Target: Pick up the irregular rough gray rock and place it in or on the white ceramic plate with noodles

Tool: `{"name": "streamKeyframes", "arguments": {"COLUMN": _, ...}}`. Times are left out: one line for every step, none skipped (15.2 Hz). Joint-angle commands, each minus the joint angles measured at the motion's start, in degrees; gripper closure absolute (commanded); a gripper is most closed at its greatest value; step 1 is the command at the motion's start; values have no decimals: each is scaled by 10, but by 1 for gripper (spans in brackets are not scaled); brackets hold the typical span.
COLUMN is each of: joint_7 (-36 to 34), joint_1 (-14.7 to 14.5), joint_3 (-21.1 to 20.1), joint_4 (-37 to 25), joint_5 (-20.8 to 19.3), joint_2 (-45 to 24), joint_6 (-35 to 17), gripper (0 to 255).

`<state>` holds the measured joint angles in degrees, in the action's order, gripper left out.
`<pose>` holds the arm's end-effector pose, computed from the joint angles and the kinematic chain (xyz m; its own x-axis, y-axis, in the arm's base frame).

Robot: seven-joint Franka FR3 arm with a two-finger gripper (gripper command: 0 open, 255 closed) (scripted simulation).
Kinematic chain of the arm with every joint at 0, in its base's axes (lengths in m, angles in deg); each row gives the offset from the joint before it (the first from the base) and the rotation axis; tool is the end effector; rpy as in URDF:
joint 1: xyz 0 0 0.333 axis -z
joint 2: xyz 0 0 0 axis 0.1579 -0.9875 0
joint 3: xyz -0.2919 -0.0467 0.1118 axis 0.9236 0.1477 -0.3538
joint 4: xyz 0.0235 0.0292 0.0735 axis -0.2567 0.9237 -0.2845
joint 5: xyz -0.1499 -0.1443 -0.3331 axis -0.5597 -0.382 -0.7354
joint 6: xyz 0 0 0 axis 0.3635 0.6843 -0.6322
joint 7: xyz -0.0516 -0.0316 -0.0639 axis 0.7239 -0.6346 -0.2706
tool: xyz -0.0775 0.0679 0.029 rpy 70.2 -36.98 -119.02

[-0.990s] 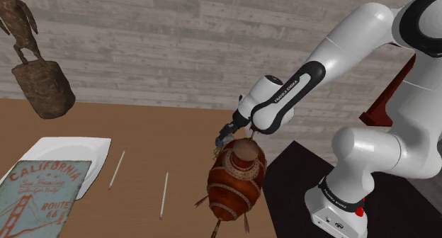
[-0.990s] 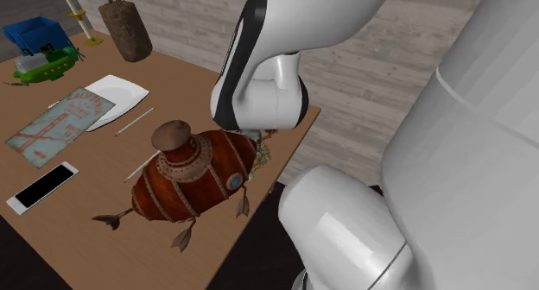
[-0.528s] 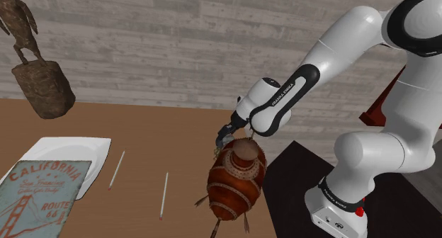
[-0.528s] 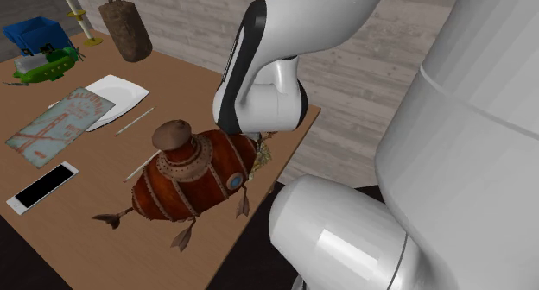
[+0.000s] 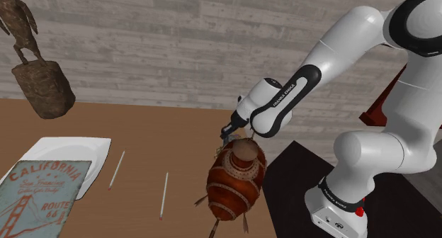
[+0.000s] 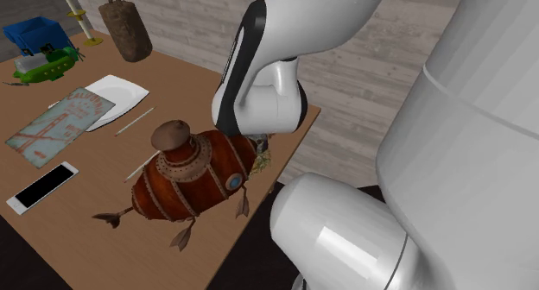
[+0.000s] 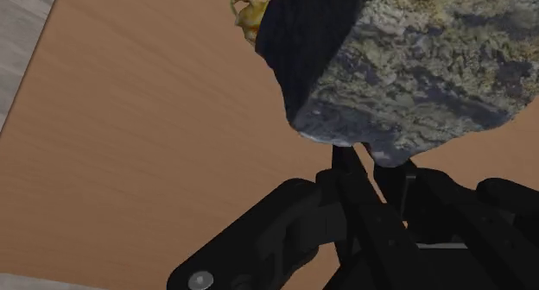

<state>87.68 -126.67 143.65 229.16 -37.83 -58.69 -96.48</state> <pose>0.4167 0.0746 0.2234 0.9431 -0.0054 0.3324 0.0570 -0.9824 -0.1778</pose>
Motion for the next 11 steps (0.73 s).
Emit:
{"name": "streamKeyframes", "arguments": {"joint_7": -1, "joint_1": -1, "joint_3": 1, "joint_4": 4, "joint_5": 1, "joint_2": 1, "joint_6": 22, "gripper": 255}}
{"name": "streamKeyframes", "arguments": {"joint_7": -2, "joint_1": -14, "joint_3": 12, "joint_4": 4, "joint_5": 2, "joint_2": 2, "joint_6": 19, "gripper": 255}}
{"name": "streamKeyframes", "arguments": {"joint_7": 1, "joint_1": -12, "joint_3": 14, "joint_4": 3, "joint_5": 0, "joint_2": 4, "joint_6": 20, "gripper": 255}}
{"name": "streamKeyframes", "arguments": {"joint_7": 1, "joint_1": -14, "joint_3": 20, "joint_4": -4, "joint_5": 0, "joint_2": 2, "joint_6": 14, "gripper": 255}}
{"name": "streamKeyframes", "arguments": {"joint_7": 1, "joint_1": -14, "joint_3": 20, "joint_4": -4, "joint_5": 0, "joint_2": 2, "joint_6": 14, "gripper": 0}}
{"name": "streamKeyframes", "arguments": {"joint_7": -34, "joint_1": 10, "joint_3": -22, "joint_4": 16, "joint_5": 31, "joint_2": -37, "joint_6": 20, "gripper": 0}}
{"name": "streamKeyframes", "arguments": {"joint_7": -32, "joint_1": 83, "joint_3": -127, "joint_4": 33, "joint_5": 114, "joint_2": -79, "joint_6": 33, "gripper": 0}}
{"name": "streamKeyframes", "arguments": {"joint_7": 40, "joint_1": 40, "joint_3": -138, "joint_4": 36, "joint_5": 292, "joint_2": -137, "joint_6": 63, "gripper": 0}}
{"name": "streamKeyframes", "arguments": {"joint_7": 145, "joint_1": 117, "joint_3": -272, "joint_4": 21, "joint_5": 523, "joint_2": -249, "joint_6": 143, "gripper": 0}}
{"name": "streamKeyframes", "arguments": {"joint_7": -20, "joint_1": -19, "joint_3": -136, "joint_4": 54, "joint_5": 390, "joint_2": -255, "joint_6": 138, "gripper": 0}}
{"name": "streamKeyframes", "arguments": {"joint_7": -62, "joint_1": -32, "joint_3": -150, "joint_4": 61, "joint_5": 424, "joint_2": -322, "joint_6": 189, "gripper": 0}}
